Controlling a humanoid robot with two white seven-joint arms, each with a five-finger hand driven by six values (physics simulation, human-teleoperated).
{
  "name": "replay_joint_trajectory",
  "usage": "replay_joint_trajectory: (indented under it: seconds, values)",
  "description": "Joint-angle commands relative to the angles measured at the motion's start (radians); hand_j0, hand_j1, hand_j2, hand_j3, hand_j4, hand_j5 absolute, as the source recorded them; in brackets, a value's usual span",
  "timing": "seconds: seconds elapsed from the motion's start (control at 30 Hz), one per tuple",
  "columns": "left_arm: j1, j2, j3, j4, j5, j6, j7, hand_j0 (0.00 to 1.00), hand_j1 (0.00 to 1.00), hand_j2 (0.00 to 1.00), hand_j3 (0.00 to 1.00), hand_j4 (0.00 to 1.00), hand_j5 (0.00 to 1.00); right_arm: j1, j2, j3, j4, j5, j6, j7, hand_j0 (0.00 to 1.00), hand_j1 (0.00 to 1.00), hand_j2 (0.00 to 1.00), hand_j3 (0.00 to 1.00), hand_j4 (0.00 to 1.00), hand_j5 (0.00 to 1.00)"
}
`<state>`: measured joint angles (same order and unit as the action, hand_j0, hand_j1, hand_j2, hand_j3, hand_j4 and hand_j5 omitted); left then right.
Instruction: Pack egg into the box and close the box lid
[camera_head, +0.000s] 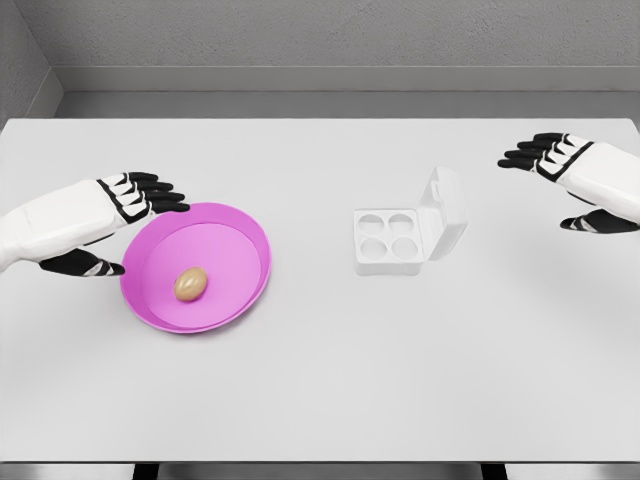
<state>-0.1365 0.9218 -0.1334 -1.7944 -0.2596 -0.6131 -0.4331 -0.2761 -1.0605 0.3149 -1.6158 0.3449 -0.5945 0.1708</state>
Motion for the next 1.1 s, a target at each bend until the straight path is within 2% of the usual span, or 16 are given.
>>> replay_joint_trajectory:
  seconds: [0.0, 0.07, 0.1, 0.17, 0.23, 0.33, 0.43, 0.47, 0.5, 0.57, 0.63, 0.7, 0.73, 0.8, 0.93, 1.07]
  values:
    - [0.000, 0.002, -0.002, -0.005, 0.006, 0.002, 0.001, 1.00, 1.00, 1.00, 1.00, 1.00, 1.00, 0.000, -0.001, 0.000, 0.001, -0.006, 0.002, -0.001, 1.00, 1.00, 1.00, 1.00, 1.00, 1.00]
    - [0.000, 0.003, -0.002, -0.002, 0.008, 0.002, 0.001, 1.00, 1.00, 1.00, 1.00, 1.00, 1.00, 0.000, 0.001, -0.002, 0.002, -0.007, 0.004, -0.002, 1.00, 1.00, 1.00, 1.00, 1.00, 1.00]
    - [0.003, 0.003, -0.003, 0.000, 0.011, 0.002, 0.001, 1.00, 1.00, 1.00, 1.00, 1.00, 1.00, 0.000, 0.007, 0.000, 0.005, -0.007, 0.039, -0.001, 1.00, 1.00, 1.00, 1.00, 1.00, 1.00]
    - [0.014, 0.028, -0.014, -0.006, 0.079, 0.002, 0.001, 1.00, 1.00, 1.00, 1.00, 1.00, 1.00, 0.002, 0.020, 0.006, 0.022, 0.006, 0.102, 0.003, 1.00, 1.00, 1.00, 1.00, 1.00, 1.00]
    - [0.000, 0.101, -0.084, -0.006, 0.112, 0.002, -0.001, 1.00, 1.00, 1.00, 1.00, 1.00, 1.00, 0.002, 0.027, 0.012, 0.043, 0.013, 0.102, 0.073, 1.00, 1.00, 1.00, 1.00, 1.00, 1.00]
    - [-0.054, 0.126, -0.141, -0.006, 0.129, 0.002, -0.007, 1.00, 1.00, 1.00, 1.00, 1.00, 1.00, 0.008, 0.036, 0.049, 0.057, 0.011, 0.108, 0.084, 1.00, 1.00, 1.00, 1.00, 1.00, 1.00]
    - [-0.182, 0.124, -0.302, 0.001, 0.148, 0.002, -0.027, 1.00, 1.00, 1.00, 1.00, 1.00, 1.00, 0.011, 0.034, 0.085, 0.056, 0.009, 0.122, 0.084, 1.00, 1.00, 1.00, 1.00, 1.00, 1.00]
    - [-0.187, 0.120, -0.321, 0.003, 0.169, 0.002, -0.029, 1.00, 1.00, 1.00, 1.00, 1.00, 1.00, 0.011, 0.036, 0.089, 0.057, 0.009, 0.122, 0.084, 1.00, 1.00, 1.00, 1.00, 1.00, 1.00]
    - [-0.187, 0.121, -0.324, 0.003, 0.229, 0.002, -0.029, 1.00, 1.00, 1.00, 1.00, 1.00, 1.00, 0.009, 0.039, 0.093, 0.071, 0.009, 0.122, 0.090, 1.00, 1.00, 1.00, 1.00, 1.00, 1.00]
    - [-0.187, 0.121, -0.325, 0.003, 0.261, 0.002, -0.029, 1.00, 1.00, 1.00, 1.00, 1.00, 1.00, 0.011, 0.054, 0.101, 0.094, 0.011, 0.122, 0.091, 1.00, 1.00, 1.00, 1.00, 1.00, 1.00]
    - [-0.181, 0.112, -0.338, -0.002, 0.352, 0.002, -0.030, 1.00, 1.00, 1.00, 1.00, 1.00, 1.00, 0.006, 0.057, 0.116, 0.100, 0.009, 0.124, 0.091, 1.00, 1.00, 1.00, 1.00, 1.00, 1.00]
    - [-0.186, 0.118, -0.325, -0.003, 0.375, 0.002, -0.029, 1.00, 1.00, 1.00, 1.00, 1.00, 1.00, 0.002, 0.059, 0.119, 0.103, 0.009, 0.124, 0.091, 1.00, 1.00, 1.00, 1.00, 1.00, 1.00]
    - [-0.187, 0.124, -0.324, -0.006, 0.430, 0.002, -0.029, 1.00, 1.00, 1.00, 1.00, 1.00, 1.00, 0.000, 0.063, 0.119, 0.108, 0.011, 0.124, 0.093, 1.00, 1.00, 1.00, 1.00, 1.00, 1.00]
    - [-0.187, 0.123, -0.311, -0.006, 0.474, 0.002, -0.029, 1.00, 1.00, 1.00, 1.00, 1.00, 1.00, -0.006, 0.073, 0.119, 0.117, 0.013, 0.125, 0.093, 1.00, 1.00, 1.00, 1.00, 1.00, 1.00]
    - [-0.190, 0.109, -0.302, -0.006, 0.528, 0.059, -0.027, 1.00, 1.00, 1.00, 1.00, 1.00, 1.00, -0.009, 0.085, 0.131, 0.137, 0.014, 0.125, 0.095, 1.00, 1.00, 1.00, 1.00, 1.00, 1.00]
    - [-0.144, 0.088, -0.302, -0.006, 0.550, 0.084, -0.027, 1.00, 1.00, 1.00, 1.00, 1.00, 1.00, -0.046, 0.093, 0.150, 0.166, 0.016, 0.134, 0.095, 1.00, 1.00, 1.00, 1.00, 1.00, 1.00]
